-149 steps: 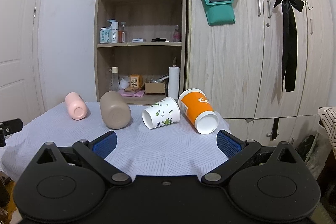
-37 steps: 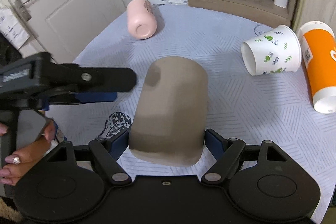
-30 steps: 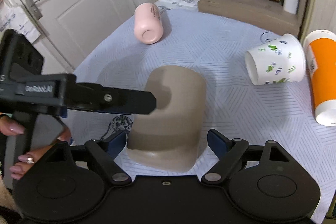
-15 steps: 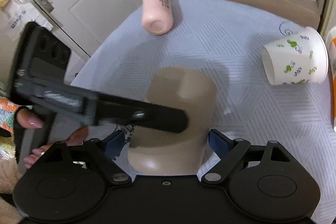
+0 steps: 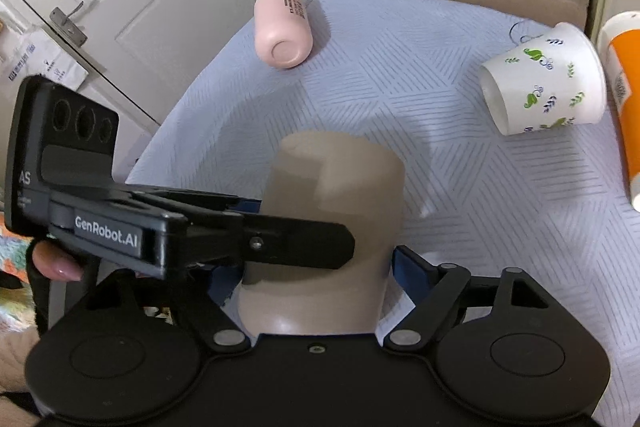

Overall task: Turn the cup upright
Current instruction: 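Grip the taupe tumbler with both tools and rotate it opening-up, then lower the upright tumbler toward the table held between both tools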

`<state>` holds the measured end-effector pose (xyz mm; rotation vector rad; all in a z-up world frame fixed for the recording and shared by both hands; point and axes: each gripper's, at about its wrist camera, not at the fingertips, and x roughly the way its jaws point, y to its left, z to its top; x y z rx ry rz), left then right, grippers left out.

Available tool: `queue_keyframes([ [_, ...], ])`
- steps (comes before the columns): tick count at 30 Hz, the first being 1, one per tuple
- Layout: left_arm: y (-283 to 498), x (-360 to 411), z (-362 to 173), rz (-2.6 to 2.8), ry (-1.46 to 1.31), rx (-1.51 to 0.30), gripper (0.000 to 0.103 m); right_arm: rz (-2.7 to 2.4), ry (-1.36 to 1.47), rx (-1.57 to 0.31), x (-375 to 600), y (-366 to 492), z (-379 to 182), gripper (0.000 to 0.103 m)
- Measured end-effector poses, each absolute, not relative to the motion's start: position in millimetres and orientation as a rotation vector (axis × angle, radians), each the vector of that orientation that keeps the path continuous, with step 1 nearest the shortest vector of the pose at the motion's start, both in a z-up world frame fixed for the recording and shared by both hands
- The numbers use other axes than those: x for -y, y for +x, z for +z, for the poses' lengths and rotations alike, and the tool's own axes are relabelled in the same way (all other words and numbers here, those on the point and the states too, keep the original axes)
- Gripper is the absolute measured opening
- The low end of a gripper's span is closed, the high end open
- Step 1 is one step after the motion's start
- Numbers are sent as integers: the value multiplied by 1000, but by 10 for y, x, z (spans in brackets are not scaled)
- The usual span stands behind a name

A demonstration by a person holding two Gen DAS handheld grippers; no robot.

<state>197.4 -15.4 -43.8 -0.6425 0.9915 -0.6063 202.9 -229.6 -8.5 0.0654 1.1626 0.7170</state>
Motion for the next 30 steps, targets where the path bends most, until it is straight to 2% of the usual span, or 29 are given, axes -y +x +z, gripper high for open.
queue_keyframes([
  [5,1788,228,-321,-640,-531,-929,81,719,11,-1114,2270,1797,-42,85],
  [11,1574,173,-129,-723,-452,-801,75,695,-53,-1025,2246,1466,37,84],
  [21,1265,135,94,-730,-319,-693,75,693,-91,-885,2160,1125,144,84],
  [30,1062,18,303,-681,-173,-556,75,735,-230,-676,1998,1009,202,84],
])
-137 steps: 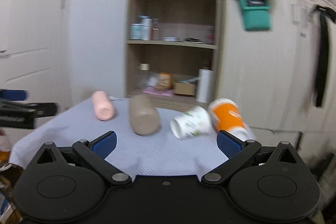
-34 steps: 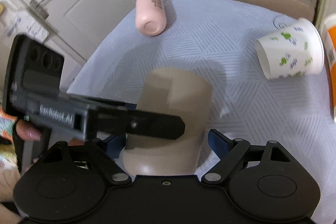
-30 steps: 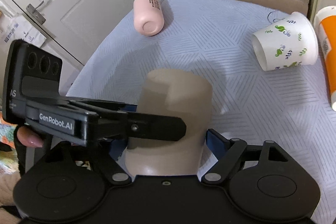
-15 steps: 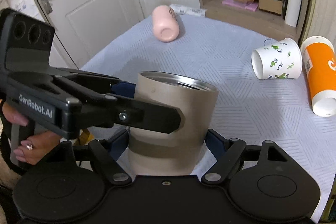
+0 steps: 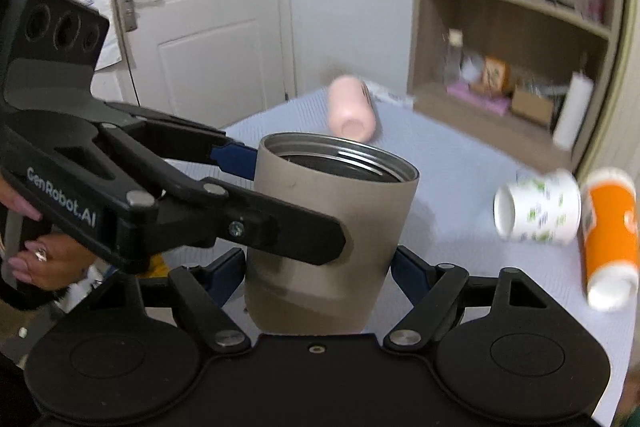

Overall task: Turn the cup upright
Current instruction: 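Lower the upright tumbler toward the table held between both tools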

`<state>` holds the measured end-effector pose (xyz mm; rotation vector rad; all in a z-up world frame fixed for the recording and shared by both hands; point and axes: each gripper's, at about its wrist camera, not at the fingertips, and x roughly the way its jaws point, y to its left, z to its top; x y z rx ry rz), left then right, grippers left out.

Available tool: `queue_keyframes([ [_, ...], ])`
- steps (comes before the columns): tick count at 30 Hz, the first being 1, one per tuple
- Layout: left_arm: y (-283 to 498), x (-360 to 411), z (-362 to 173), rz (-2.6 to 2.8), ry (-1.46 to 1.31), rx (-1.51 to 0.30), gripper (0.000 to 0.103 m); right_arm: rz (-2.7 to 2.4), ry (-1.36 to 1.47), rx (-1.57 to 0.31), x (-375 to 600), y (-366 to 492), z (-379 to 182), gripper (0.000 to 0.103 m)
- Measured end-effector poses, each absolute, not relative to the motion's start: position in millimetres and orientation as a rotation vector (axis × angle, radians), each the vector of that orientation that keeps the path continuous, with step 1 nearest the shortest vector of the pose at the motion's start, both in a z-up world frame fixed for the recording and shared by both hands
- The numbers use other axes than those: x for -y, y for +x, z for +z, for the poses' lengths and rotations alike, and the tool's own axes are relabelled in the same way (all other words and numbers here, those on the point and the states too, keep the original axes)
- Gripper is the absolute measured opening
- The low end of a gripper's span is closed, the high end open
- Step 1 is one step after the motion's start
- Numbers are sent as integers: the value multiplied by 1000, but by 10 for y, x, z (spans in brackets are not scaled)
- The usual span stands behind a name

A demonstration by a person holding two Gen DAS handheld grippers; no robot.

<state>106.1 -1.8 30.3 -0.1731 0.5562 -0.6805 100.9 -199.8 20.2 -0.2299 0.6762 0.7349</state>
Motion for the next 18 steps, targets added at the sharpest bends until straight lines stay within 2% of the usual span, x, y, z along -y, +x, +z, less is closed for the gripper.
queue_keyframes([
  [9,1200,32,384,-625,-61,-457,75,698,-368,-501,1831,1130,179,84],
  [18,1618,107,248,-622,-19,-447,75,635,-403,-434,1810,1480,7,83],
])
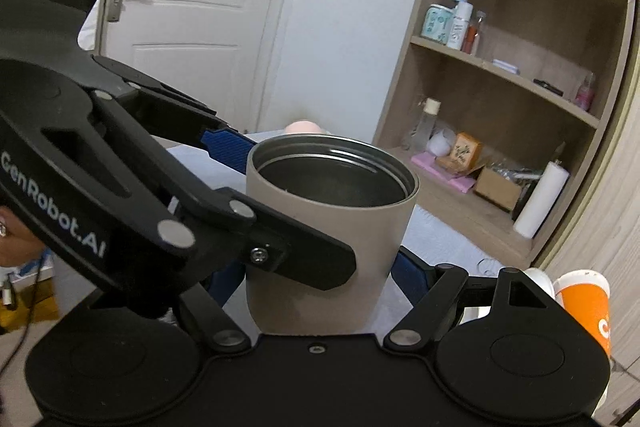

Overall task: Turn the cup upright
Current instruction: 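Lower the upright tumbler toward the table held between both tools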

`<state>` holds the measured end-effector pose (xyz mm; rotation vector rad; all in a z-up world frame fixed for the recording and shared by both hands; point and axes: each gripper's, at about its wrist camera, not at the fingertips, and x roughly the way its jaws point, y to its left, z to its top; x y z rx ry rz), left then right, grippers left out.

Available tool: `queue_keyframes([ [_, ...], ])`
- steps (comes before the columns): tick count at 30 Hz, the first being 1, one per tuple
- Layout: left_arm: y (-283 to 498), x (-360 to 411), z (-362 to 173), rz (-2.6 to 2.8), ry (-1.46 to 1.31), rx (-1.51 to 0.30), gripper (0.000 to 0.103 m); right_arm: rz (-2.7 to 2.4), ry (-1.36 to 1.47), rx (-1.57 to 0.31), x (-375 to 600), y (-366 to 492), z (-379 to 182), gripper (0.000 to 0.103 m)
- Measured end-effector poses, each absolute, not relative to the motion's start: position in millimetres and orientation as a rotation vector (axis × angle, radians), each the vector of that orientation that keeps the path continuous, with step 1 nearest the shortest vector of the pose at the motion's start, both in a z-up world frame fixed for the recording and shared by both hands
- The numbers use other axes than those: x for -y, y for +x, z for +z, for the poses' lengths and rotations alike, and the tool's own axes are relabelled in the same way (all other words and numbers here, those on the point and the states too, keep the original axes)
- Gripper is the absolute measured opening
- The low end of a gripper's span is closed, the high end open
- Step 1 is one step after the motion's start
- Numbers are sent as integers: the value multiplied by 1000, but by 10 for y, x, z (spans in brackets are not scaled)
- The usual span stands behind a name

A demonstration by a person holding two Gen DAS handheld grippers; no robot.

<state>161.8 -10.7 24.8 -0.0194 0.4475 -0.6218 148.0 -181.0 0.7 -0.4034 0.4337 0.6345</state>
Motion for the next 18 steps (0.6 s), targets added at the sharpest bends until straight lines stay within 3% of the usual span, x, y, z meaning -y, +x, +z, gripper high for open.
queue_keyframes([
  [4,1771,182,212,-618,5,-457,75,563,-434,-375,1772,1553,-92,83],
  [18,2087,309,123,-616,2,-516,75,554,-232,-428,1916,1880,-153,82],
])
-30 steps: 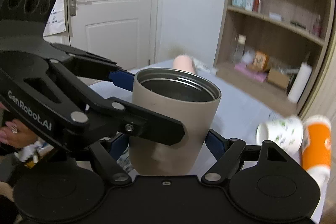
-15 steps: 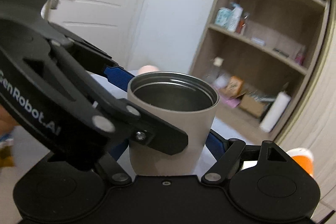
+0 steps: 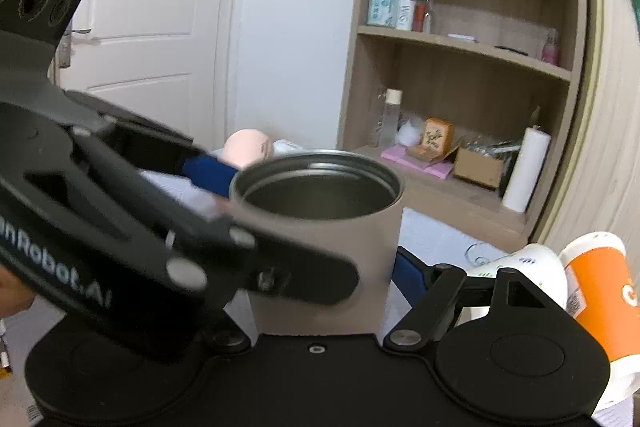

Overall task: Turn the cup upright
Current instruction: 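Lower the upright tumbler toward the table held between both tools, then set the tumbler on the table and open both tools, pulling back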

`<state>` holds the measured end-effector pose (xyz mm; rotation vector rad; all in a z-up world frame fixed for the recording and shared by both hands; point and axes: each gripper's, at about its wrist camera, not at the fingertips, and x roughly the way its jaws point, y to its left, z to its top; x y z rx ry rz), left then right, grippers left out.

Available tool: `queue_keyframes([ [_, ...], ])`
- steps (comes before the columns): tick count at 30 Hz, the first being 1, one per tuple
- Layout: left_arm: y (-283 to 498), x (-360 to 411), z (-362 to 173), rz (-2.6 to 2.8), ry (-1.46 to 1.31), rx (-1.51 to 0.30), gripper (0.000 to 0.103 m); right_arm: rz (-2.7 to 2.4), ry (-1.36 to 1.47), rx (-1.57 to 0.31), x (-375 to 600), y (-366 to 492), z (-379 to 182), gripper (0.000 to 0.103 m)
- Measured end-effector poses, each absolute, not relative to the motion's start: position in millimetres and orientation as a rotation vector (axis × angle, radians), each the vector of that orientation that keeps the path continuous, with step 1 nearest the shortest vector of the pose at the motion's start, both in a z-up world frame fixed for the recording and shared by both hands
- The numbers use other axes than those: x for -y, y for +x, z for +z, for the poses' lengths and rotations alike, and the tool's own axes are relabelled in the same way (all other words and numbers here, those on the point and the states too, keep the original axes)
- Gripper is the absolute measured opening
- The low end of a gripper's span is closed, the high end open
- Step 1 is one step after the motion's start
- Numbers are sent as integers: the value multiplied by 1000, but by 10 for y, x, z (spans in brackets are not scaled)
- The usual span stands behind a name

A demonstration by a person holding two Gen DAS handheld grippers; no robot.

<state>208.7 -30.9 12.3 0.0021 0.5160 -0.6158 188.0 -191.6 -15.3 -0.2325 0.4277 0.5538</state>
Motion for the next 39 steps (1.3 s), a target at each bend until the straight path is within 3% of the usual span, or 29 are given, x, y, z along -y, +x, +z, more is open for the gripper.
queue_keyframes([
  [24,2090,437,91,-635,22,-515,76,539,-252,-468,1963,1903,-173,84],
  [29,2076,426,88,-636,25,-522,82,522,-273,-445,1956,1870,-182,93],
  [39,1897,300,178,-625,-9,-486,89,513,-272,-410,2065,1743,-80,93],
])
